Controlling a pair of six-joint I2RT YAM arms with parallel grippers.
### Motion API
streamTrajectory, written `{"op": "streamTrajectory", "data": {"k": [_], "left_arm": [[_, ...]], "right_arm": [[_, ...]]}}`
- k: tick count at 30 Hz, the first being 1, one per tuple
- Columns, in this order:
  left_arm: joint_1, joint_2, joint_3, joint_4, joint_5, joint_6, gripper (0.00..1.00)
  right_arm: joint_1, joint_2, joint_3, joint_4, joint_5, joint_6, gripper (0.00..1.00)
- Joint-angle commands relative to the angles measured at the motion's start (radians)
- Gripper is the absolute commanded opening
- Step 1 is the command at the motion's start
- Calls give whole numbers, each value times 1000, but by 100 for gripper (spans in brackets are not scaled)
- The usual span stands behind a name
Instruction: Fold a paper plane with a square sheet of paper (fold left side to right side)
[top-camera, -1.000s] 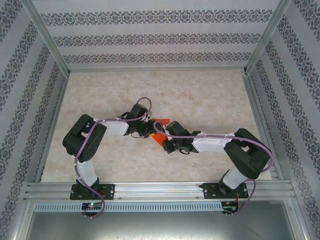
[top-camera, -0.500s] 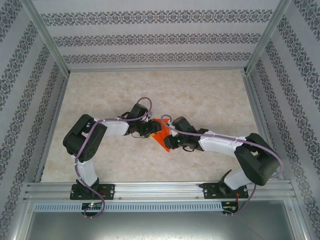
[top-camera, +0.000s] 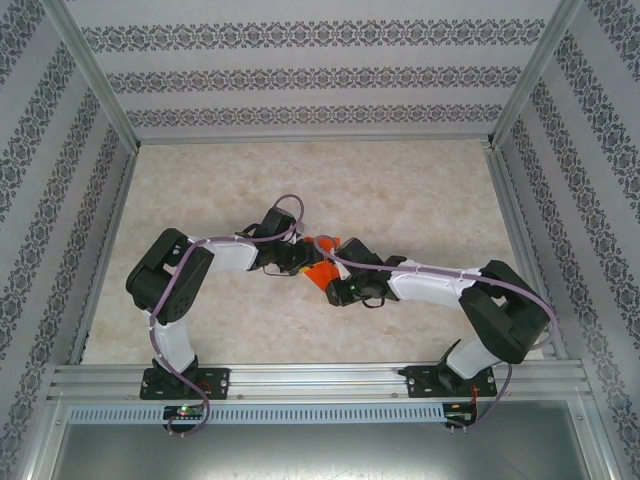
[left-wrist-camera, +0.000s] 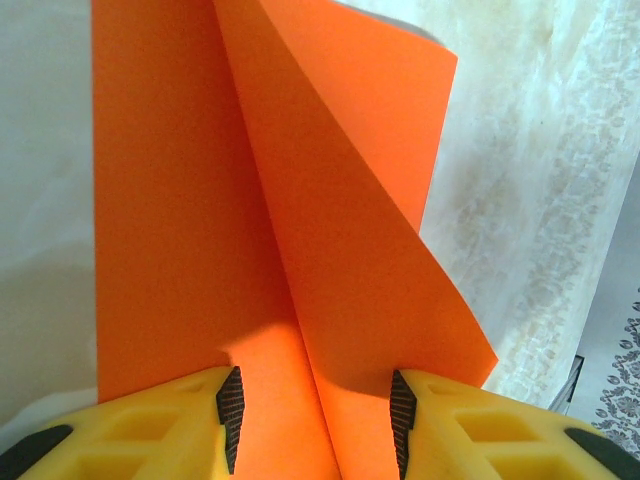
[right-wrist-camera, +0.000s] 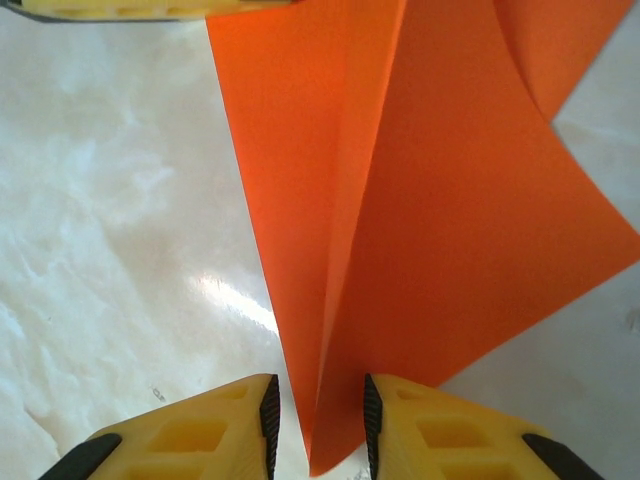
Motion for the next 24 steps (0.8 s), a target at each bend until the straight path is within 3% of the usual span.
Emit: {"op": "streamTrajectory", "data": {"k": [1, 16, 24], "left_arm": [[-14, 26, 13, -20, -3, 13, 46], [-13, 4, -2, -17, -8, 13, 46], [-13, -8, -7, -25, -15, 19, 47]], "right_arm": [[11, 23, 37, -15, 22, 11, 29], [6, 44, 29, -3, -6, 23, 9], [-33, 12, -16, 74, -93, 28, 3]]}}
